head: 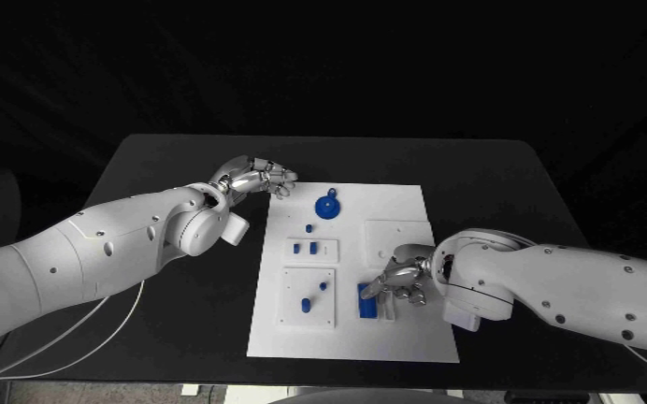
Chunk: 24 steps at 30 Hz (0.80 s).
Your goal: Assemble the parts on the task board
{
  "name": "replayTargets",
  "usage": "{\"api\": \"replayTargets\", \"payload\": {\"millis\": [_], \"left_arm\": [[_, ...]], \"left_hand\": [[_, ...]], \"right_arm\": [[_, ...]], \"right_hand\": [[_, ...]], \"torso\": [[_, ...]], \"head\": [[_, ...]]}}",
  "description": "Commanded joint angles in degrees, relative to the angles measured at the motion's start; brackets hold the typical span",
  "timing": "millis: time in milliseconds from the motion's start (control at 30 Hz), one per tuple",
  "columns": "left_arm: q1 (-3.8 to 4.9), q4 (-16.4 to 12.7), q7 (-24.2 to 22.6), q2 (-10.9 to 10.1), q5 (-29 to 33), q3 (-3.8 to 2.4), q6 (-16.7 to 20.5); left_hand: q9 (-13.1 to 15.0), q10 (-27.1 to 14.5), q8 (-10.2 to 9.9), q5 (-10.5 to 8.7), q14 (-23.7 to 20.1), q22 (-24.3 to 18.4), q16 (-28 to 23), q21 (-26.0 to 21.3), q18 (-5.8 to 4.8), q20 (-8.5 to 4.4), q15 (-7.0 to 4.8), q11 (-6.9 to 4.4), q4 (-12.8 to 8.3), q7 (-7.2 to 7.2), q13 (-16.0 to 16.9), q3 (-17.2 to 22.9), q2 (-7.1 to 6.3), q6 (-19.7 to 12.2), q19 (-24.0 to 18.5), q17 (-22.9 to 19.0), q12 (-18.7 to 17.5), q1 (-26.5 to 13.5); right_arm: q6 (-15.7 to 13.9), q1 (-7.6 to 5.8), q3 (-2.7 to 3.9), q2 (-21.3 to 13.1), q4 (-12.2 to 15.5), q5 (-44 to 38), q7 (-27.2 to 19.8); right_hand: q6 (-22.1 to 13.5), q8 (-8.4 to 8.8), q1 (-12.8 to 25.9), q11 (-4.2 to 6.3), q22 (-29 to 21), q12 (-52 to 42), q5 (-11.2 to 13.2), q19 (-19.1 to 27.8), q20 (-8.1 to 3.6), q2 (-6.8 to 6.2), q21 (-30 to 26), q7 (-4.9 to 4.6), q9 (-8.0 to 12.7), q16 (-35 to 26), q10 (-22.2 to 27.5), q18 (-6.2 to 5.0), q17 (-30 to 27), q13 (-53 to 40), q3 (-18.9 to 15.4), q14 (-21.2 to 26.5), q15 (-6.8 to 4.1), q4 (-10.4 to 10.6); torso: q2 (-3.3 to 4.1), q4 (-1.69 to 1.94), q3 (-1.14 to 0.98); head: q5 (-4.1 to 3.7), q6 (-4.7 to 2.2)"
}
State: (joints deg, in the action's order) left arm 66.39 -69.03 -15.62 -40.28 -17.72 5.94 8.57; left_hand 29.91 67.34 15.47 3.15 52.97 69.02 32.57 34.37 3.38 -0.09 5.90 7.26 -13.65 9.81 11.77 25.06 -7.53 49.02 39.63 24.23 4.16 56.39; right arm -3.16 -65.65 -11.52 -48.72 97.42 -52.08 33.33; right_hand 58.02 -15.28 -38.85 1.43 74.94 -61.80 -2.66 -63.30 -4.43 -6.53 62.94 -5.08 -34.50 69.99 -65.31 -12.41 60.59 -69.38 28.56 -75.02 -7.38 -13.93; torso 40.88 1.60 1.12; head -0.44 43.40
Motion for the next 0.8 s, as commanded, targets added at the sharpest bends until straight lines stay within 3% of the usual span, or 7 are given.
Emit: {"api": "replayTargets", "payload": {"millis": [33,300,400,500,633,700,800], "left_arm": [[0.01,-0.1,-0.25,0.03,0.3,-0.03,-0.85],[0.01,-0.08,-0.22,0.1,0.3,-0.03,-0.86],[0.01,-0.08,-0.23,0.06,0.3,-0.03,-0.83],[0.01,-0.1,-0.24,0.04,0.3,-0.03,-0.78],[0.01,-0.12,-0.24,0.01,0.3,-0.02,-0.82],[0.01,-0.14,-0.24,-0.02,0.3,-0.02,-0.79],[0.01,-0.14,-0.29,-0.04,0.3,-0.02,-0.79]], "left_hand": [[-0.05,-0.47,0.18,-0.1,-0.18,0.08,-0.2,-0.22,0.46,0.39,0.13,0.06,0.01,-0.05,-0.08,-0.33,0.41,-0.37,-0.14,0.07,-0.14,-0.25],[-0.07,-0.46,0.19,-0.1,-0.17,0.1,-0.23,-0.24,0.46,0.39,0.13,0.06,0.05,-0.04,-0.09,-0.35,0.44,-0.38,-0.13,0.11,-0.13,-0.3],[-0.07,-0.46,0.19,-0.1,-0.17,0.1,-0.24,-0.25,0.46,0.39,0.13,0.06,0.06,-0.04,-0.09,-0.35,0.45,-0.38,-0.13,0.12,-0.13,-0.31],[-0.07,-0.46,0.19,-0.1,-0.17,0.11,-0.25,-0.26,0.46,0.39,0.13,0.06,0.06,-0.04,-0.09,-0.36,0.45,-0.38,-0.13,0.13,-0.13,-0.32],[-0.08,-0.46,0.19,-0.1,-0.16,0.11,-0.26,-0.27,0.46,0.39,0.13,0.06,0.07,-0.04,-0.09,-0.37,0.46,-0.38,-0.13,0.15,-0.13,-0.32],[-0.08,-0.46,0.19,-0.1,-0.16,0.12,-0.27,-0.27,0.46,0.39,0.13,0.06,0.07,-0.04,-0.1,-0.37,0.46,-0.38,-0.13,0.16,-0.13,-0.33],[-0.08,-0.46,0.19,-0.1,-0.15,0.12,-0.28,-0.28,0.46,0.39,0.13,0.05,0.07,-0.04,-0.1,-0.37,0.46,-0.39,-0.13,0.17,-0.12,-0.32]], "right_arm": [[0.63,0.18,-0.15,-0.65,0.14,-1.99,-2.07],[-0.3,0.17,-0.13,-2.28,1.39,-1.97,-7.4],[-1.7,0.15,-0.11,-2.93,1.72,-3.11,-8.97],[-3.45,0.14,-0.1,-3.72,1.94,-6.17,-12.0],[-5.37,0.09,-0.1,-5.02,2.09,-11.38,-19.29],[-6.77,0.06,-0.1,-5.56,2.24,-15.43,-22.24],[-10.43,0.06,-0.1,-6.39,1.92,-21.62,-27.56]], "right_hand": [[-0.12,-0.35,0.09,-0.1,0.81,0.3,-0.23,0.05,-0.34,-0.01,-0.2,0.0,0.01,-0.24,0.18,-2.59,0.05,-0.08,0.12,0.14,-0.14,-0.35],[-0.34,-0.03,0.34,-0.2,0.78,0.51,-0.54,0.14,-0.2,-1.5,-0.47,-0.11,0.15,-0.49,0.34,-2.59,0.01,-0.17,-0.38,0.19,-0.06,-0.78],[-0.66,0.27,0.76,-0.33,0.85,0.58,-3.84,0.45,-0.07,-0.77,-0.72,-0.25,0.19,-0.7,0.73,-2.59,0.05,-0.41,-2.71,0.27,0.07,-2.61],[-1.01,0.54,-0.29,-0.39,0.88,0.6,-4.84,0.59,-0.11,-0.94,-0.87,-0.32,0.24,-0.81,0.91,-2.59,0.12,-0.57,-4.18,0.31,0.11,-2.76],[-2.84,1.55,-4.97,-0.83,0.94,0.44,-5.93,0.64,-0.3,-1.48,-0.91,-0.81,0.56,-0.86,1.0,-2.59,0.21,-0.81,-4.27,0.3,0.51,-2.84],[-3.03,1.64,-8.93,-1.09,0.97,0.32,-6.27,0.63,-0.14,-0.97,-0.93,-1.07,0.49,-0.95,1.07,-2.59,0.26,-0.98,-4.58,0.27,0.77,-2.88],[-3.75,2.06,-15.38,-1.51,0.98,0.0,-7.19,0.79,0.19,-1.5,-1.07,-1.49,0.6,-1.22,1.1,-2.58,0.2,-1.27,-3.57,0.27,1.18,-2.76]], "torso": [[0.03,0.04,-0.01],[0.0,-0.02,-0.03],[0.0,-0.01,-0.03],[0.02,-0.01,-0.02],[0.02,0.02,0.0],[0.01,0.02,0.01],[0.01,0.0,0.01]], "head": [[-0.02,-0.09],[-0.07,-0.26],[-0.08,-0.27],[-0.11,-0.31],[-0.15,-0.4],[-0.17,-0.4],[-0.16,-0.37]]}}
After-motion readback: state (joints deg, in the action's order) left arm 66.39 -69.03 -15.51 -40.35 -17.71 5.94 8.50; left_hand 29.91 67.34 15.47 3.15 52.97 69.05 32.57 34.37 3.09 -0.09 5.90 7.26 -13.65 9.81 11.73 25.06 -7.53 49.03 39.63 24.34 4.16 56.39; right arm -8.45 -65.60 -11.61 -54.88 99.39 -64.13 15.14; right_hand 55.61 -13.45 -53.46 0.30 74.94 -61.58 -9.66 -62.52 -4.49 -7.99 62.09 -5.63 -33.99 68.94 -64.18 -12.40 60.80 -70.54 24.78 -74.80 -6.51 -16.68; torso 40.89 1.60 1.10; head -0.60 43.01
